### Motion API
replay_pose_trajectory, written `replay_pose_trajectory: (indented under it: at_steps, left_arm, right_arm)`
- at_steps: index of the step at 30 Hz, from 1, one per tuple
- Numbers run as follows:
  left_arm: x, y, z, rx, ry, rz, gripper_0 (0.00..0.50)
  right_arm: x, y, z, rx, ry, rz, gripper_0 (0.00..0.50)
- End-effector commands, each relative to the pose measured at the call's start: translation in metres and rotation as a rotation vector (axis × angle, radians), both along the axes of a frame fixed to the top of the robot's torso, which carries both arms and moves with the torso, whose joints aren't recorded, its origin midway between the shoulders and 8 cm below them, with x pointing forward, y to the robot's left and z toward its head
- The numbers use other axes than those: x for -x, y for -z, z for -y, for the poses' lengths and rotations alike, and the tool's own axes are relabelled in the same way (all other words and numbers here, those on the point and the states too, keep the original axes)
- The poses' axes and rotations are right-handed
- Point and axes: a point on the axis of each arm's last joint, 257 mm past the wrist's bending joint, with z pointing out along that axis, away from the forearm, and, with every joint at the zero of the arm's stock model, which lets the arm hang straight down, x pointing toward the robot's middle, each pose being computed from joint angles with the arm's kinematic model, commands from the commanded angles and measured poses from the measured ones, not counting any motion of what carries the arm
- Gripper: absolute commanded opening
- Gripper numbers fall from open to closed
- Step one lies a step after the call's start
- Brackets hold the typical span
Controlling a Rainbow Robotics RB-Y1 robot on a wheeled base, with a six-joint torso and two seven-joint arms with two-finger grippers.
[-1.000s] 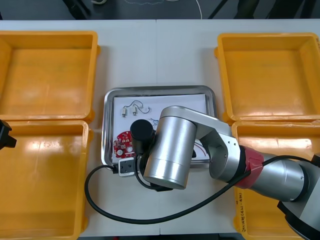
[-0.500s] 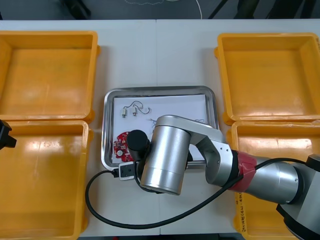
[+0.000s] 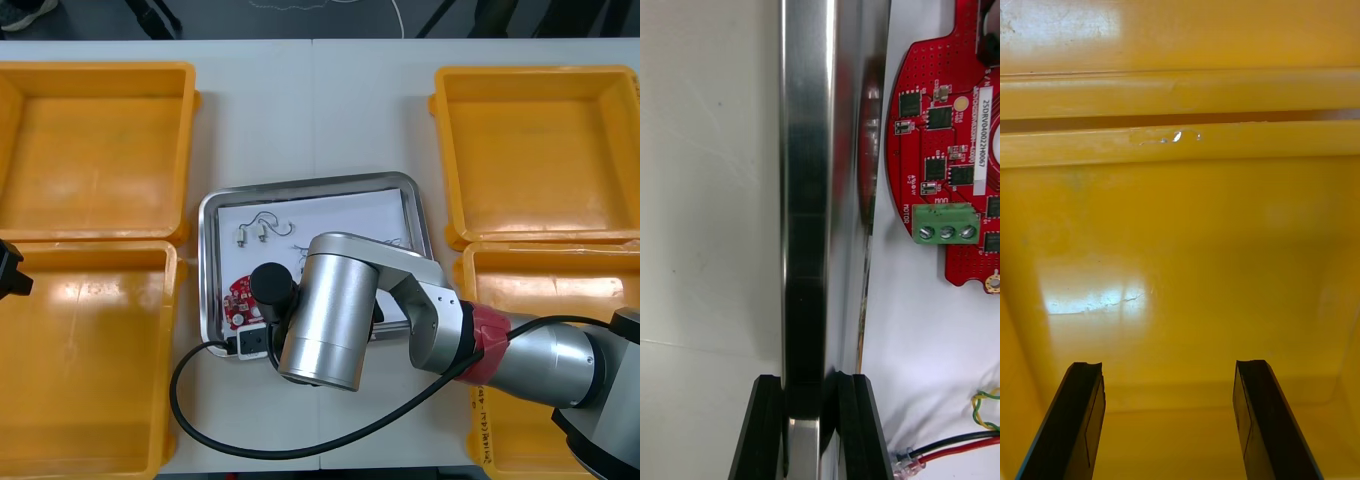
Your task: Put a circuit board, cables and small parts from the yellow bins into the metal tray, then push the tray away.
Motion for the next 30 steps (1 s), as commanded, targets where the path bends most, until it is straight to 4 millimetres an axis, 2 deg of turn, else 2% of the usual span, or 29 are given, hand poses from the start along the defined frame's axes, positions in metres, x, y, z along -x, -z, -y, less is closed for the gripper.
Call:
replay_pose_trajectory:
  at_steps: [1, 9, 17, 24, 30]
  left_arm:
    - [0.003, -0.016, -0.018, -0.091, 0.071, 0.021, 0.500]
    - [0.003, -0.016, -0.018, -0.091, 0.071, 0.021, 0.500]
    - [0.003, -0.016, -0.018, -0.091, 0.071, 0.021, 0.500]
    - [0.003, -0.016, -0.018, -0.091, 0.071, 0.021, 0.500]
    - [0.003, -0.016, -0.018, -0.091, 0.071, 0.021, 0.500]
  right_arm:
    - [-0.002, -0.013, -0.021, -0.010, -0.054, 0.037, 0.000]
    - [-0.008, -0.019, -0.019, -0.002, -0.038, 0.054, 0.000]
    - [-0.023, -0.038, -0.018, -0.007, -0.011, 0.075, 0.000]
    - [-0.042, -0.063, -0.015, -0.007, 0.015, 0.116, 0.000]
    - [-0.061, -0.074, -0.013, 0.003, 0.051, 0.133, 0.000]
